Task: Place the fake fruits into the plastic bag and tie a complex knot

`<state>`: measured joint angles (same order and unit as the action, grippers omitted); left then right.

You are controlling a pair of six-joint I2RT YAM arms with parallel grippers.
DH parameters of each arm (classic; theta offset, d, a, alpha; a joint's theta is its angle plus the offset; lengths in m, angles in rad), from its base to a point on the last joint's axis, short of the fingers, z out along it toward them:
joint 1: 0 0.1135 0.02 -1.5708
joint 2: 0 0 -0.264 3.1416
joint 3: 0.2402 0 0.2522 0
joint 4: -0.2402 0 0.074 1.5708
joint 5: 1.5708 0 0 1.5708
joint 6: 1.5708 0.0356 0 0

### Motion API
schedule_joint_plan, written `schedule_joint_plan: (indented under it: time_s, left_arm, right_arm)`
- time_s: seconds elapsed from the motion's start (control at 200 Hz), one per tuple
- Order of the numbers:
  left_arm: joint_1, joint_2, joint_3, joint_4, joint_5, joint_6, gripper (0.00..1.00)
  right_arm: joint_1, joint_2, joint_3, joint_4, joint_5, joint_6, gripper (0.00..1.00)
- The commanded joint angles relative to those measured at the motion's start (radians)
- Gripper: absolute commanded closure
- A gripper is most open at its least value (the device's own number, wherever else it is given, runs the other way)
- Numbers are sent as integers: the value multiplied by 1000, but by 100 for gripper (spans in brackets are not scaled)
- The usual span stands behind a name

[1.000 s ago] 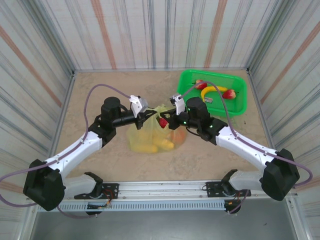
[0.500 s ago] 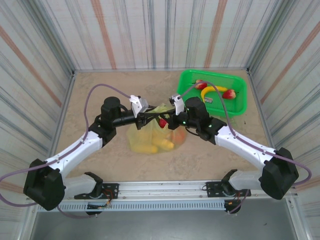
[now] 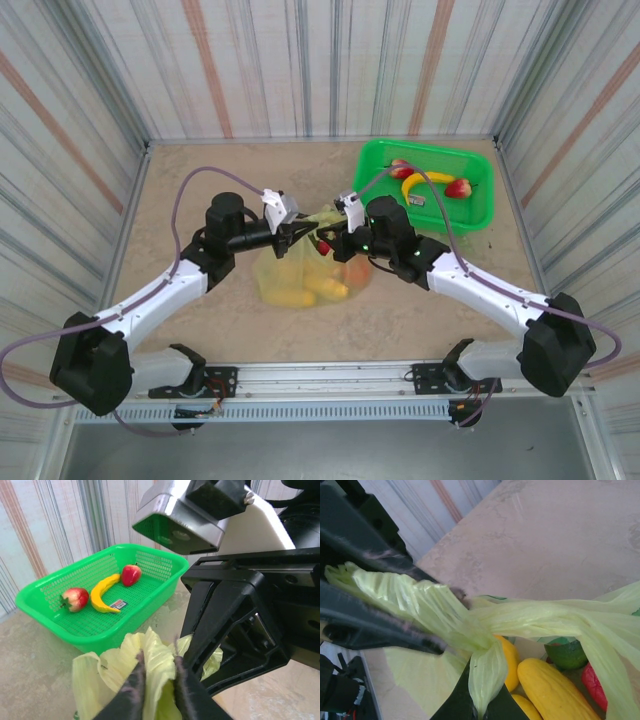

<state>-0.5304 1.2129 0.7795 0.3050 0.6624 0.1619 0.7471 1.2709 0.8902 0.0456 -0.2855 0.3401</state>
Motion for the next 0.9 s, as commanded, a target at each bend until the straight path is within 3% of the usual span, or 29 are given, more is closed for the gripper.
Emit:
schedule_joint_plan:
  time_s: [0.0, 0.035, 0.205, 0.296, 0.341, 0.396, 0.506, 0.636, 0.786, 0.897]
  left_arm:
    - [-4, 3, 32, -14, 12, 17, 95]
    - [-5, 3, 34, -15, 15, 20, 100]
    - [-3, -3, 30, -23, 30, 41, 100]
    - [-4, -8, 26, -22, 23, 52, 100]
    - [-5, -12, 22, -21, 22, 56, 100]
    - [-4, -15, 20, -14, 23, 59, 100]
    - [-1, -22, 22, -6, 44, 68, 100]
    - [0, -35, 10, 5, 49, 74, 100]
    - [0, -33, 9, 5, 70, 78, 100]
    - [0, -41, 4, 5, 82, 86, 100]
  right_arm:
    - [7, 12, 6, 11, 13, 7, 100]
    - [7, 13, 5, 6, 22, 2, 95]
    - [0, -43, 2, -51, 53, -52, 59]
    - [-25, -139, 6, -103, -10, -116, 48]
    - [-34, -204, -6, -115, 10, -134, 36]
    - [-49, -273, -21, -123, 3, -172, 28]
    - [-88, -340, 12, -220, -9, -356, 29]
    - [-114, -235, 154, -432, -54, -594, 28]
    - [-122, -140, 203, -494, -116, -921, 31]
    - [-140, -67, 255, -514, -170, -1044, 31]
